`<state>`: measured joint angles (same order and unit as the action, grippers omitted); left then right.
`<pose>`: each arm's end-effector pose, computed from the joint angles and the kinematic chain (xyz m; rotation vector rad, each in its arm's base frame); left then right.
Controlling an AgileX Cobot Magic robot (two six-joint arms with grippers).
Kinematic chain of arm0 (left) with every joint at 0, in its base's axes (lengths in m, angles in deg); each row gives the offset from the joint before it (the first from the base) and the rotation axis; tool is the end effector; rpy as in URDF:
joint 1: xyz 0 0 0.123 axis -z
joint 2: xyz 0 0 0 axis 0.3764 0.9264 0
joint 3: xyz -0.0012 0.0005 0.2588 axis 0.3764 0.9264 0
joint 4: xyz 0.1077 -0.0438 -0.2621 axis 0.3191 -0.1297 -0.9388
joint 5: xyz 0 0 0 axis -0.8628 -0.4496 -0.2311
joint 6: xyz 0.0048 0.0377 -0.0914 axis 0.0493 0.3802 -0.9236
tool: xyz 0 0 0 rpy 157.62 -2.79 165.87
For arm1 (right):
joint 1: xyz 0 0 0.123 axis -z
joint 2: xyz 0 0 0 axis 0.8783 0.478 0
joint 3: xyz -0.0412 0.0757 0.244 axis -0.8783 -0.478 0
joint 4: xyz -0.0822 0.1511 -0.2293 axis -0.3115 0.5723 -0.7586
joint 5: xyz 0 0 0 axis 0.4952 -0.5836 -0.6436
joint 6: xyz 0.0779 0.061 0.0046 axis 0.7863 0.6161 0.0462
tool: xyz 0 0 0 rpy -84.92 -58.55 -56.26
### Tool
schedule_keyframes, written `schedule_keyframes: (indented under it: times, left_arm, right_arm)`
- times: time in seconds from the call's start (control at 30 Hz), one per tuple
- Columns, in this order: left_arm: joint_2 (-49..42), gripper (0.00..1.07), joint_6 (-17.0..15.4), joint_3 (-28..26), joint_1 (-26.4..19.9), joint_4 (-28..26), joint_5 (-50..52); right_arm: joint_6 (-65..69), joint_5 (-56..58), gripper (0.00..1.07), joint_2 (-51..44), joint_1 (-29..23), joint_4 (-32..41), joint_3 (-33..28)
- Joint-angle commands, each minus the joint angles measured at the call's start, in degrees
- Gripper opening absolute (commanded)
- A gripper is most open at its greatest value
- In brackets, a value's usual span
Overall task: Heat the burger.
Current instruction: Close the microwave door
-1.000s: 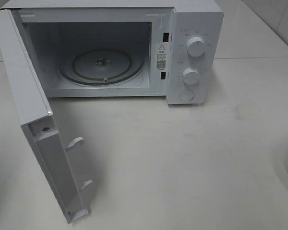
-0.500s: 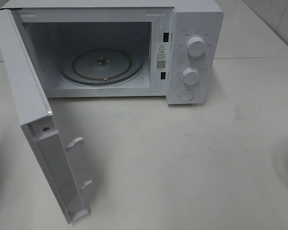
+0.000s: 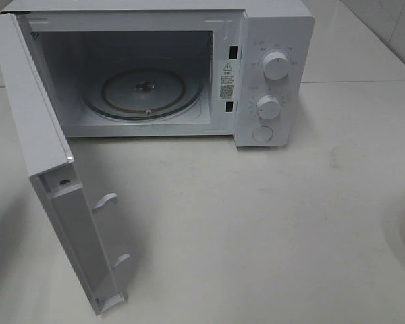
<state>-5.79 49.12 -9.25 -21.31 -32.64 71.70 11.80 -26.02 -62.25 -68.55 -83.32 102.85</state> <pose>0.2468 -0.0136 0.1284 0.2620 1.8482 0.0274 0.0585 0.0039 0.2953 -0.0698 2.0125 0.0653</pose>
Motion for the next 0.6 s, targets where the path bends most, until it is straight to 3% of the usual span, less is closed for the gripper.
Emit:
schedule_keyframes:
  times: [0.03,0.1,0.17,0.6]
  left_arm:
    - [2.58,0.0,-0.97,-1.26,2.01,0.63,2.69]
    - [3.5,0.0,-0.97,-1.6,2.86,0.63,2.81]
    - [7.96,0.0,-0.97,-2.98,6.82,0.63,5.67]
    - [15.13,0.0,-0.97,-8.59,15.13,-0.63,8.37]
  right_arm:
    - [-0.46,-0.34,0.76,-1.55,0.4,0.06,-0.11]
    - [-0.46,-0.34,0.76,-1.55,0.4,0.06,-0.11]
    - [-0.46,-0.34,0.76,-1.55,0.4,0.06,-0.11]
    - [-0.46,-0.34,0.76,-1.55,0.4,0.06,-0.11]
